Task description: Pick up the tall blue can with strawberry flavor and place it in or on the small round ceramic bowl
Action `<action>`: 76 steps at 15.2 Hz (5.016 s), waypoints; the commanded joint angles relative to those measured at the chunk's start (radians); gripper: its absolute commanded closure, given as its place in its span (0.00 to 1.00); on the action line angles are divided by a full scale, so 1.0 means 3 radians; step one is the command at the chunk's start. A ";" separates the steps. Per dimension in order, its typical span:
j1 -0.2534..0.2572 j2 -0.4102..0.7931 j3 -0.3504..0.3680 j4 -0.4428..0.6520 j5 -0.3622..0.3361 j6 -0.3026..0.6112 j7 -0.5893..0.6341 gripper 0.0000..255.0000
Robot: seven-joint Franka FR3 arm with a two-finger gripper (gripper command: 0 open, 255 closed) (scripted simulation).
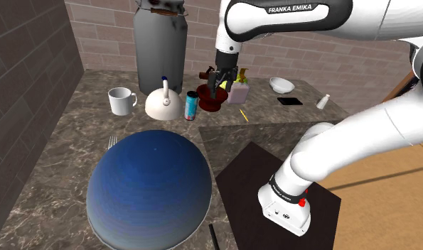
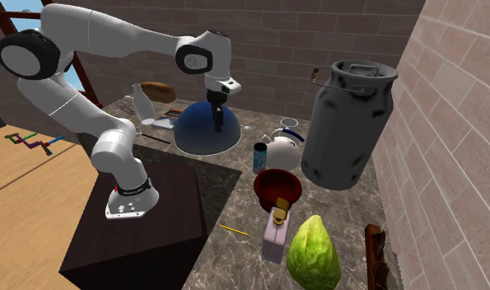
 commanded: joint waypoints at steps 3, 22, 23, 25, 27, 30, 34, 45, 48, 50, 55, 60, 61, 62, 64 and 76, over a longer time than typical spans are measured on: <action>-0.0055 0.0443 -0.0009 0.0140 -0.0033 0.0388 0.0052 0.00; -0.0187 0.1979 -0.0090 0.0899 -0.0146 0.1408 0.0207 0.00; -0.0187 0.2014 -0.0089 0.0868 -0.0148 0.1475 0.0208 0.00; -0.0187 0.2014 -0.0089 0.0868 -0.0148 0.1475 0.0208 0.00; -0.0187 0.2014 -0.0089 0.0868 -0.0148 0.1475 0.0208 0.00; -0.0187 0.2014 -0.0089 0.0868 -0.0148 0.1475 0.0208 0.00; -0.0187 0.2015 -0.0089 0.0868 -0.0148 0.1474 0.0208 1.00; -0.0188 0.1928 -0.0089 0.0949 -0.0144 0.1306 0.0207 1.00; -0.0188 0.1869 -0.0089 0.1018 -0.0142 0.1179 0.0206 1.00; -0.0188 0.1834 -0.0089 0.1067 -0.0141 0.1094 0.0206 1.00; -0.0189 0.1756 -0.0089 0.1203 -0.0139 0.0881 0.0206 1.00; -0.0190 0.1695 -0.0090 0.1358 -0.0137 0.0665 0.0206 1.00; -0.0190 0.1685 -0.0090 0.1391 -0.0137 0.0622 0.0206 1.00; -0.0190 0.1675 -0.0090 0.1425 -0.0137 0.0579 0.0206 1.00; -0.0190 0.1658 -0.0090 0.1495 -0.0136 0.0492 0.0207 1.00; -0.0266 0.1655 -0.0165 0.1961 -0.0137 0.0021 0.0061 1.00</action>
